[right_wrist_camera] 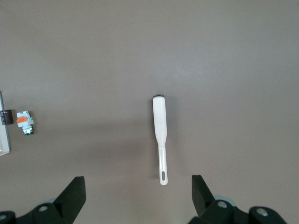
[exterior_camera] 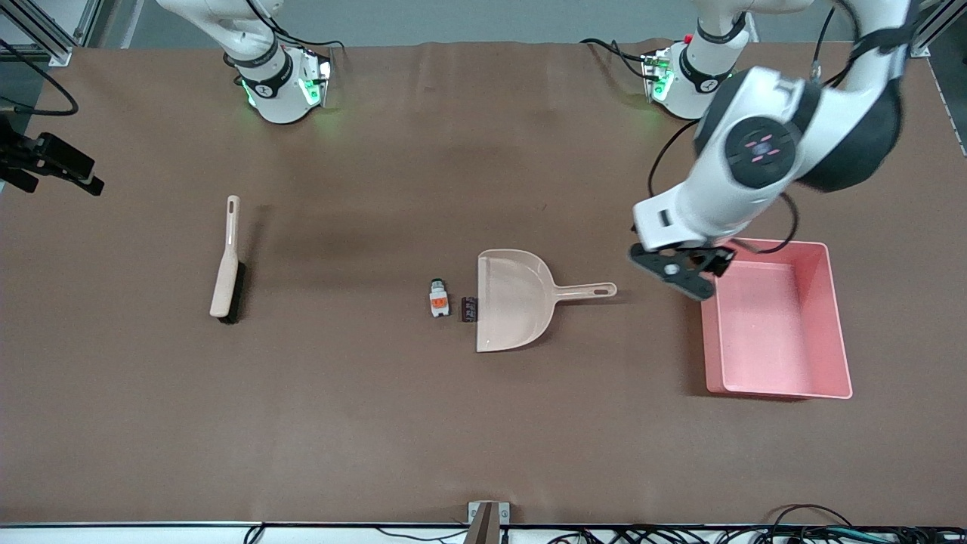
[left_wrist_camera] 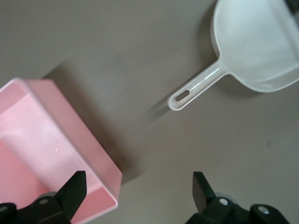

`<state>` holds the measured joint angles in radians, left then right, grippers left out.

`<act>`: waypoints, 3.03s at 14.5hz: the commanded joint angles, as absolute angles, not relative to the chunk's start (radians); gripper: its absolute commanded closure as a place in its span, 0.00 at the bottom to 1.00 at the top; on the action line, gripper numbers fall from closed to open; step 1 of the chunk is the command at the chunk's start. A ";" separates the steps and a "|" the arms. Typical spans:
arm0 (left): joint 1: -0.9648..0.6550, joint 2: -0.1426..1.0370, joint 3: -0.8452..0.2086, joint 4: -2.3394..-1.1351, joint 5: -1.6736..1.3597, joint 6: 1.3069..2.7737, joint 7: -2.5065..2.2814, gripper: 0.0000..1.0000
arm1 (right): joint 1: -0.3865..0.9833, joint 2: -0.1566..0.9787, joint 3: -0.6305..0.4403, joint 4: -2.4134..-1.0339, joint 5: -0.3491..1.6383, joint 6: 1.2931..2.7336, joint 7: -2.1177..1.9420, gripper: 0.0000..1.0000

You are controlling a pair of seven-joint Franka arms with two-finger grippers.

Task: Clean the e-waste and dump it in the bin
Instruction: 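Reach the left gripper to the dustpan handle while the right gripper reaches the brush, then grasp the dustpan handle with the left gripper and the brush with the right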

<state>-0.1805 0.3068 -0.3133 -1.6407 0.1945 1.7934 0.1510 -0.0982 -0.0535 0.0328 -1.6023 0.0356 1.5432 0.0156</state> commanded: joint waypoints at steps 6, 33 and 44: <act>-0.285 0.595 -0.331 -1.476 0.285 1.801 0.475 0.15 | -0.084 0.066 0.046 -1.725 0.034 1.567 0.008 0.00; -0.397 0.715 -0.330 -1.551 0.512 2.052 0.614 0.26 | -0.156 0.175 0.043 -2.503 0.003 2.755 -0.095 0.00; -0.387 0.693 -0.330 -1.585 0.512 2.052 0.646 0.31 | -0.158 0.202 0.043 -2.502 0.003 2.773 -0.094 0.46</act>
<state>-0.4001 0.7242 -0.3242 -1.5465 0.4910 2.0391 0.6360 -0.1452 0.2125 0.0355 -2.4928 0.0148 2.7689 -0.0895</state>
